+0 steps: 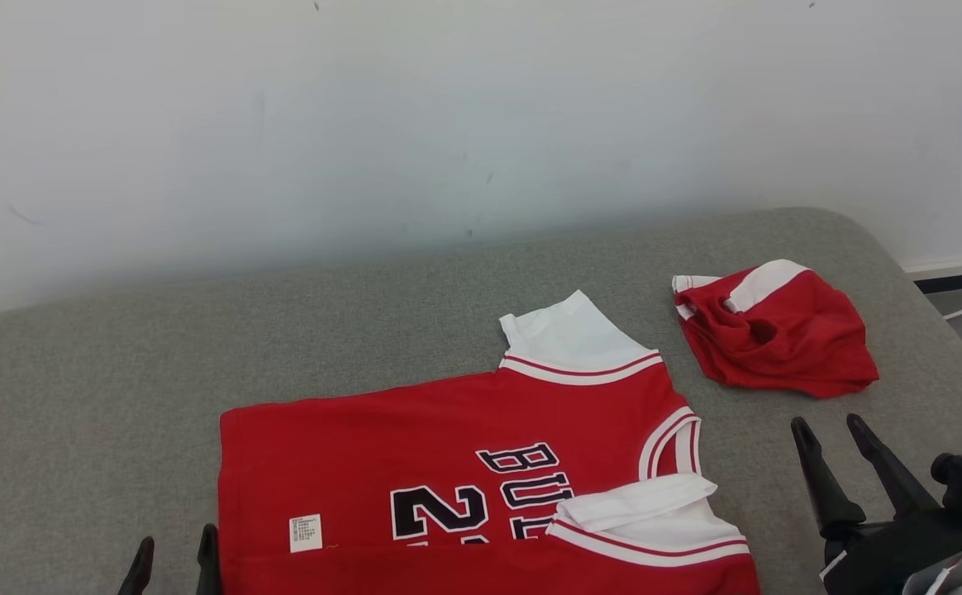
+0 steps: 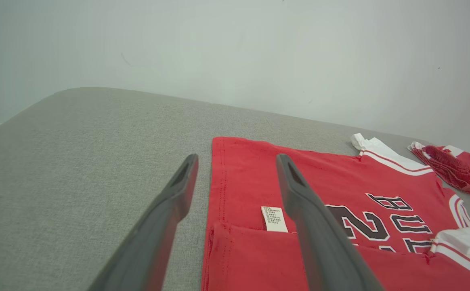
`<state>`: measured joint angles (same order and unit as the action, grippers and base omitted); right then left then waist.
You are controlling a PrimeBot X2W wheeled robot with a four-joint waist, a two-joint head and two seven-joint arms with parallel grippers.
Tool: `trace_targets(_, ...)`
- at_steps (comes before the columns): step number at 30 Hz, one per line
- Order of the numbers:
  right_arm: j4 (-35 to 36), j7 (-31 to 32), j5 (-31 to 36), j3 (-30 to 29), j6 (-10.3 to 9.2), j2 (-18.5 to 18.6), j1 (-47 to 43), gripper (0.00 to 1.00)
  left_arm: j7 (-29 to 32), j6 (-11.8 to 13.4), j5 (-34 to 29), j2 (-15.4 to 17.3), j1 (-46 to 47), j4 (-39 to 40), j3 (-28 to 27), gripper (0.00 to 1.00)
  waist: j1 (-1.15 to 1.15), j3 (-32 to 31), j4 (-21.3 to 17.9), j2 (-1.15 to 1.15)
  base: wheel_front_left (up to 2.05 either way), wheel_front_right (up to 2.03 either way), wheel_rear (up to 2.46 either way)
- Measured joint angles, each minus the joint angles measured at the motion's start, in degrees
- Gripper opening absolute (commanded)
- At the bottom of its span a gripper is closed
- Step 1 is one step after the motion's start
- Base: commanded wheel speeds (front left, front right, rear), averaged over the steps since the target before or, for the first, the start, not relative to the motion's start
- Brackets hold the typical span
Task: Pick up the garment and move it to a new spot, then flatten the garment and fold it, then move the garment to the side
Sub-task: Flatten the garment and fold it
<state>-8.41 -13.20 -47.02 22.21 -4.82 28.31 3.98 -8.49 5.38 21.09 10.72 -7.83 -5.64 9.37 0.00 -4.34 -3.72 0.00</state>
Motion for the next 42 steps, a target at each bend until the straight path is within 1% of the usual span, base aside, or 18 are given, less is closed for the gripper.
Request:
trace_targets(5, 0.5, -0.4, 0.3, -1.6, -0.75, 0.1, -1.4, 1.0, -0.5, 0.2, 0.0, -0.7, -0.4, 1.1, 0.2, 1.0, 0.0, 0.3, -0.6, 0.0, 0.0, 0.0, 0.0)
trace_targets(10, 1.0, -0.5, 1.3, -2.4, -0.83, 0.5, -2.7, 1.0, -0.4, 0.2, -0.8, -1.0, -0.4, 1.5, 0.5, 1.0, 0.0, 0.6, -0.9, 0.0, 0.0, 0.0, 0.0)
trace_targets(20, 2.5, -0.9, 4.3, -2.0, -1.24, 1.5, -3.1, 1.0, 2.0, 0.3, -5.4, 1.3, -0.4, 2.4, 3.0, 1.0, 0.0, 0.9, -1.1, 0.0, 0.0, 0.0, 0.0)
trace_targets(25, 3.1, -0.9, 4.8, -1.9, -1.25, 2.1, -3.5, 1.0, 3.3, 0.6, -6.1, 2.0, -0.4, 3.0, 3.5, 1.0, 0.0, 0.9, -0.8, 0.0, 0.0, 0.0, 0.0)
trace_targets(32, 3.8, -0.9, 5.7, -1.8, -1.32, 2.4, -3.6, 1.0, 5.1, 0.7, -9.2, 3.4, -0.4, 3.4, 4.6, 1.0, 0.0, 0.6, -0.3, 0.0, 0.0, 0.0, 0.0)
trace_targets(42, 4.3, -0.9, 5.9, -1.8, -1.75, 2.2, -4.9, 1.0, 7.1, 0.7, -9.5, 3.3, -0.4, 4.6, 4.4, 1.0, 0.0, 0.2, 0.3, 0.0, 0.0, 0.0, 0.0)
